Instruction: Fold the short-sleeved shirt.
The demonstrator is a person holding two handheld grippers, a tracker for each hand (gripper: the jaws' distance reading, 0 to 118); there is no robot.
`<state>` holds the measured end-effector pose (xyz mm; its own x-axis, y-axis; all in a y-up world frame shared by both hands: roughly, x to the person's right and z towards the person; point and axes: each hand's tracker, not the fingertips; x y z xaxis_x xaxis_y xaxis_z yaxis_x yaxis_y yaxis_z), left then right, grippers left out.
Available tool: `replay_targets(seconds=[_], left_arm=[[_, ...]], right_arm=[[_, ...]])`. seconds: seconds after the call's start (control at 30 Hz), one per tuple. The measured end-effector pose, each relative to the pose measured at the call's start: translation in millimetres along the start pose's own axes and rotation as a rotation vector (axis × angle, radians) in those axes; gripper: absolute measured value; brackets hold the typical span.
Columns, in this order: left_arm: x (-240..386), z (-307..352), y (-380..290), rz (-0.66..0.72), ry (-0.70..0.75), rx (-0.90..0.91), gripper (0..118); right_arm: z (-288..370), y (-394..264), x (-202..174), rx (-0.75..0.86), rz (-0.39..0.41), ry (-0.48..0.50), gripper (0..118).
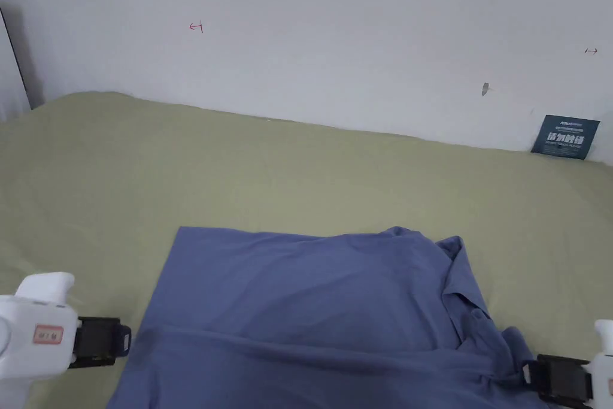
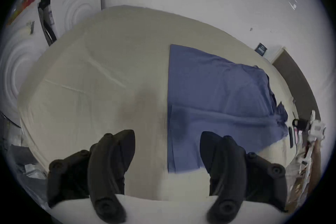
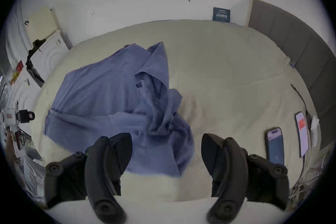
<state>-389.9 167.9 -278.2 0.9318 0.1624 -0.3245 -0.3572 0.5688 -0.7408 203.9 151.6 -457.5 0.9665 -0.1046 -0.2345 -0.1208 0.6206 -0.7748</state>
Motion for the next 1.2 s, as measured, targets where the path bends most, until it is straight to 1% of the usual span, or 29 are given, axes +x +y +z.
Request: replay_targets(seconds=[0.03, 0.07, 0.1, 0.13, 0.17, 0.23, 0.27, 0.33, 0.47, 0.5, 0.53, 0.57, 0.6, 0.63, 0.67, 0.77, 0.83, 0.9, 0.93, 0.97, 1.0, 1.03, 1.07, 1.1, 1.13, 1.17, 1.2], left_arm=[[4, 7, -13, -0.002, 0.014, -0.007, 76], [8, 13, -25, -0.008, 0.021, -0.016, 61], [10, 16, -37, -0.010, 0.022, -0.016, 38], [13, 16, -47, -0.013, 0.019, -0.025, 12], [16, 14, -59, -0.015, 0.009, -0.058, 0], [19, 13, -81, 0.006, -0.037, -0.081, 0], [18, 10, -88, 0.017, -0.074, -0.091, 0], [21, 6, -98, 0.016, -0.076, -0.094, 0], [18, -7, -85, -0.001, -0.077, -0.109, 0], [17, -9, -79, -0.003, -0.072, -0.101, 2], [11, -18, -71, -0.002, -0.070, -0.086, 14], [8, -25, -61, -0.007, -0.062, -0.076, 37], [5, -31, -54, -0.003, -0.041, -0.060, 54], [1, -39, -46, 0.016, -0.014, -0.051, 67], [6, -43, -44, 0.029, -0.011, -0.054, 72], [0, -64, -30, 0.065, -0.026, -0.087, 72], [12, -69, -31, 0.053, -0.054, -0.122, 72], [14, -78, -32, 0.029, -0.024, -0.127, 72], [21, -73, -37, 0.029, -0.013, -0.103, 69], [20, -70, -39, 0.037, -0.009, -0.082, 61], [19, -68, -38, 0.043, 0.009, -0.072, 47], [15, -67, -38, 0.044, 0.015, -0.070, 25], [12, -64, -38, 0.081, -0.061, -0.063, 9], [10, -63, -37, 0.130, -0.119, -0.067, 9], [10, -62, -37, 0.128, -0.081, -0.080, 9], [14, -59, -35, 0.109, -0.074, -0.076, 9], [18, -55, -35, 0.097, -0.078, -0.069, 9]], right_arm=[[10, -7, -3, -0.014, 0.003, 0.001, 80], [18, -17, -4, -0.059, 0.006, 0.008, 69], [22, -25, -5, -0.098, 0.010, 0.018, 53], [26, -36, -6, -0.121, 0.022, 0.030, 28], [27, -46, -8, -0.143, 0.047, 0.031, 0], [29, -69, -12, -0.152, 0.057, 0.011, 0], [28, -78, -13, -0.169, 0.069, 0.021, 0], [27, -92, -17, -0.210, 0.086, 0.051, 0], [25, -96, -19, -0.217, 0.102, 0.042, 0], [25, -94, -17, -0.213, 0.102, 0.041, 0], [24, -92, -15, -0.203, 0.099, 0.042, 0], [25, -87, -14, -0.194, 0.090, 0.043, 0], [25, -85, -13, -0.187, 0.079, 0.044, 0], [24, -82, -10, -0.182, 0.070, 0.046, 0], [23, -80, -8, -0.172, 0.061, 0.042, 0], [20, -71, -2, -0.170, 0.030, 0.024, 0], [17, -67, 2, -0.172, 0.015, 0.011, 0], [13, -62, 4, -0.171, 0.016, 0.001, 0], [10, -58, 5, -0.172, 0.021, -0.005, 0], [8, -55, 5, -0.172, 0.023, -0.013, 0], [4, -51, 7, -0.168, 0.019, -0.019, 0], [-2, -46, 11, -0.167, 0.009, -0.015, 3], [-9, -41, 15, -0.178, -0.007, -0.001, 30], [-15, -37, 18, -0.189, -0.014, 0.004, 66], [-25, -33, 19, -0.210, -0.013, -0.002, 98], [-33, -29, 19, -0.227, -0.013, 0.003, 108], [-36, -26, 19, -0.221, -0.016, 0.010, 101]])
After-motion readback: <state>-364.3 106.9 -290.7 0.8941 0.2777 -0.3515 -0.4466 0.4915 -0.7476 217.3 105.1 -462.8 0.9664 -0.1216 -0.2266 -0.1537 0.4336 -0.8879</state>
